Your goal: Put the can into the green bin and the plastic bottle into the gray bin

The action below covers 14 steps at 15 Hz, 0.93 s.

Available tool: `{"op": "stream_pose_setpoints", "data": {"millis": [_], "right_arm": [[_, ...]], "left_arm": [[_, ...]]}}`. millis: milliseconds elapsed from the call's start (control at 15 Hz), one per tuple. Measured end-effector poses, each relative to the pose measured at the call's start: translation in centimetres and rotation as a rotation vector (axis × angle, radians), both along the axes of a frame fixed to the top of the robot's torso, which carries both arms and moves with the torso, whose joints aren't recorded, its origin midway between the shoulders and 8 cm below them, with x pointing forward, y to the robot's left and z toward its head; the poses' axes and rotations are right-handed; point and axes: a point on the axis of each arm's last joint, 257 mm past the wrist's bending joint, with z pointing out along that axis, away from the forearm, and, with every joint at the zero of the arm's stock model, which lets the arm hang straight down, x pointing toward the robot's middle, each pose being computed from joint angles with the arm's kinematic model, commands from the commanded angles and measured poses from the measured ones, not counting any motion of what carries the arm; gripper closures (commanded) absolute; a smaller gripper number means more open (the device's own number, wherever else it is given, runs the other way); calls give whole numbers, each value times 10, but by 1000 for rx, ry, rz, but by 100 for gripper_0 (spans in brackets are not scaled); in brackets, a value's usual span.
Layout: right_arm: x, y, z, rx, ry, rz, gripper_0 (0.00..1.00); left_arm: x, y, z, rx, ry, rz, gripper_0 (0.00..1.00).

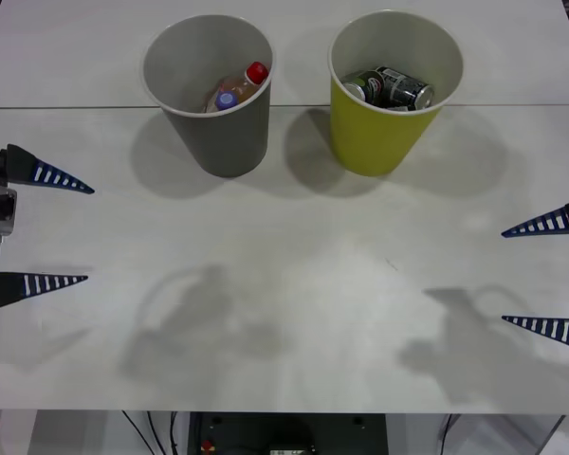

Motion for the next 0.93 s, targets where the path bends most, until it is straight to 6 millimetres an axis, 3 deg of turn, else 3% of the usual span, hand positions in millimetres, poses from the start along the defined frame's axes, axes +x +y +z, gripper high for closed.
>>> {"op": "stream_pose_setpoints", "data": {"millis": [400,933], "right_arm": [[0,0,0,0,0,0,0],[0,0,0,0,0,0,0]], "left_arm": [[-19,19,-26,25,78,23,0],[-21,27,-35,45,90,39,0]]}}
